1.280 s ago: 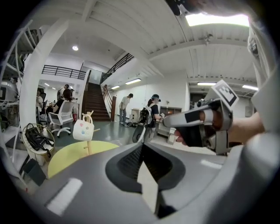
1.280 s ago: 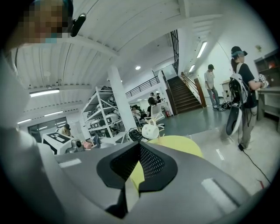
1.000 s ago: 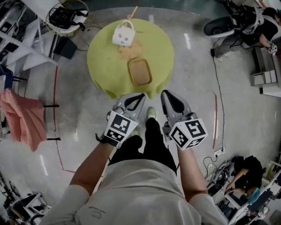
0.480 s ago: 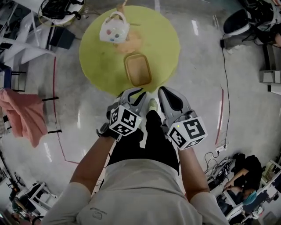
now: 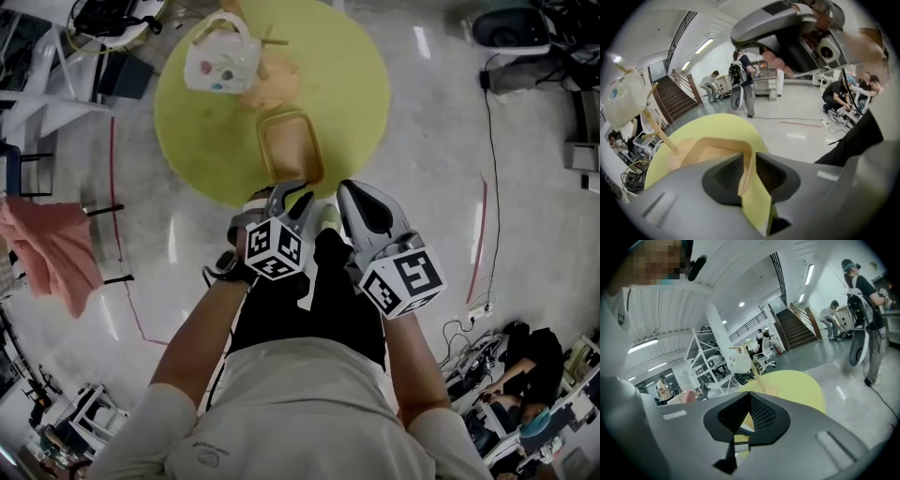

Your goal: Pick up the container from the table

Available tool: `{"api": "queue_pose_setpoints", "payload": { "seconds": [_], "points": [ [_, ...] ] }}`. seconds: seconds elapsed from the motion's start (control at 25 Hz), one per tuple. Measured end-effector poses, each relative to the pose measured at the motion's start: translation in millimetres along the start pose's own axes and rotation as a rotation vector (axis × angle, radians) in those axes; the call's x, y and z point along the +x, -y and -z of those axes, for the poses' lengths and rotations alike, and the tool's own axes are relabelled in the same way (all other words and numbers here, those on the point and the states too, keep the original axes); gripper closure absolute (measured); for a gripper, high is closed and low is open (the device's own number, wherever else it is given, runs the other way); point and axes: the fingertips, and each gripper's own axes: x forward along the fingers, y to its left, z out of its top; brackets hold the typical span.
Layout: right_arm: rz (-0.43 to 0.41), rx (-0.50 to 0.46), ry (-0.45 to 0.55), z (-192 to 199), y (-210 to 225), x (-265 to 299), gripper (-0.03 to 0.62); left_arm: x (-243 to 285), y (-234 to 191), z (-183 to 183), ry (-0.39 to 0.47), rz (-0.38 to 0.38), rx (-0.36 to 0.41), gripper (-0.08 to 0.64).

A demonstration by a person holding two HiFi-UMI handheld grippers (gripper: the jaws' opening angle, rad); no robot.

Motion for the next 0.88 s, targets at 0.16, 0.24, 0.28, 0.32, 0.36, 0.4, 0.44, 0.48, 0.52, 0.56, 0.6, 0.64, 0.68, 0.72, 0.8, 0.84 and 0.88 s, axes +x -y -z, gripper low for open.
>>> {"api": "queue_pose_setpoints", "payload": {
  "seconds": [0.16,0.24,0.28,0.32,0.36,0.4,0.44,0.48,0.52,0.56,0.6,0.64,0.68,0.72,0.8,0.84,0.88],
  "points": [
    [0.003,-0.003,0.001,2.8,5.9,6.6,0.581,14.0,0.8,10.5,-0.021,0.005,0.024,0.518],
    [0.008,0.000,0.003,6.8,9.6,8.6,0.581,20.1,-1.9,15.0,-0.034,-0.011,0.057,0.518],
    [0.010,0.001,0.003,8.8,11.1,9.3,0.582,22.5,-3.6,16.4,-0.041,-0.023,0.078,0.518],
    [0.013,0.002,0.001,10.4,12.3,9.9,0.581,24.6,-5.1,17.6,-0.049,-0.034,0.099,0.518],
    [0.016,0.002,-0.002,11.6,13.3,10.3,0.581,26.8,-6.3,18.8,-0.057,-0.044,0.118,0.518],
    [0.020,0.003,-0.004,13.1,14.4,10.3,0.581,28.7,-7.2,20.1,-0.067,-0.054,0.134,0.520],
    [0.023,0.004,-0.005,14.5,15.4,9.8,0.581,30.0,-7.8,21.1,-0.075,-0.063,0.145,0.520],
    [0.026,0.004,-0.007,15.1,15.9,9.0,0.582,30.7,-8.2,21.7,-0.080,-0.069,0.149,0.521],
    [0.029,0.004,-0.009,14.7,15.9,7.9,0.581,30.7,-8.1,22.1,-0.082,-0.073,0.150,0.522],
    [0.032,0.003,-0.010,14.1,15.7,6.8,0.581,30.4,-8.0,22.4,-0.083,-0.075,0.149,0.523],
    [0.035,0.003,-0.010,13.7,15.8,5.7,0.581,30.0,-8.1,22.8,-0.083,-0.075,0.145,0.528],
    [0.038,0.003,-0.009,13.8,16.0,5.0,0.581,29.7,-8.6,23.2,-0.082,-0.074,0.140,0.529],
    [0.041,0.004,-0.008,14.1,16.3,4.7,0.581,29.5,-9.5,23.6,-0.081,-0.072,0.134,0.531],
    [0.043,0.004,-0.008,14.3,16.4,4.5,0.581,29.1,-10.4,24.0,-0.080,-0.069,0.129,0.532],
    [0.045,0.007,-0.009,15.6,16.0,3.8,0.581,26.9,-10.5,24.3,-0.078,-0.060,0.118,0.532],
    [0.046,0.009,-0.009,16.5,15.4,3.1,0.581,24.8,-10.0,23.9,-0.076,-0.054,0.112,0.532],
    [0.046,0.011,-0.009,17.2,14.6,2.5,0.582,22.0,-9.4,23.0,-0.073,-0.048,0.107,0.532]
  ]
}}
